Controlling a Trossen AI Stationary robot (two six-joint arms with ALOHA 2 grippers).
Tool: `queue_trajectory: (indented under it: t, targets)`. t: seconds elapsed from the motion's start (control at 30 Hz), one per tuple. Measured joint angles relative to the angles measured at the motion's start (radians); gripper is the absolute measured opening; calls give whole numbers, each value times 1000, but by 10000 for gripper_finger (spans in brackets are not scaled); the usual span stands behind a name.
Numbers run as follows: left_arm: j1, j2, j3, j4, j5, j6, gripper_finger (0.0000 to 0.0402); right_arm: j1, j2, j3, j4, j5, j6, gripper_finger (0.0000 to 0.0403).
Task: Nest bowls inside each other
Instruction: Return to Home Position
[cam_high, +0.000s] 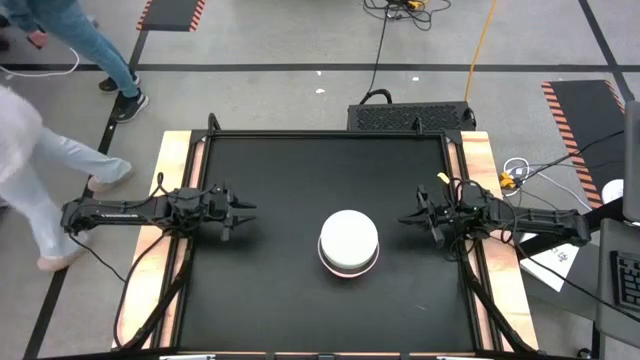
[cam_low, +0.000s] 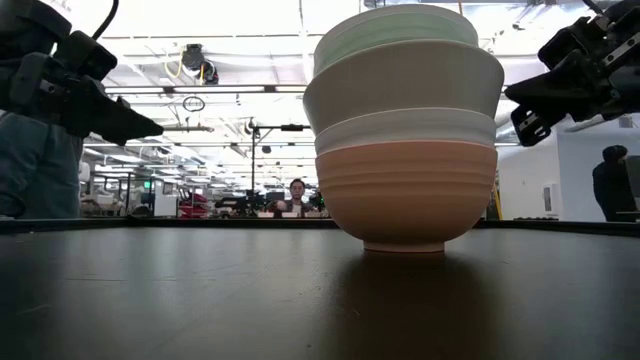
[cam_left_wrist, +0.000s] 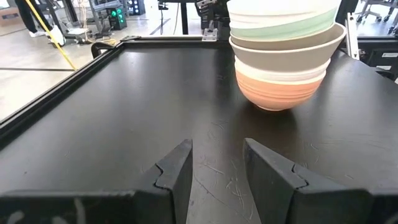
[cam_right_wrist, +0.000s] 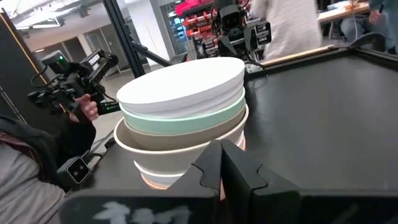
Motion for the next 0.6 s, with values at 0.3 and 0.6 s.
queue_trajectory:
  t: [0.3, 0.6]
  targets:
    - [0, 0, 0, 0, 0, -2, 145, 0, 0, 0, 85, -1, 0, 0]
    - [0, 0, 0, 3, -31, 1, 145, 0, 0, 0, 92, 0, 0, 0]
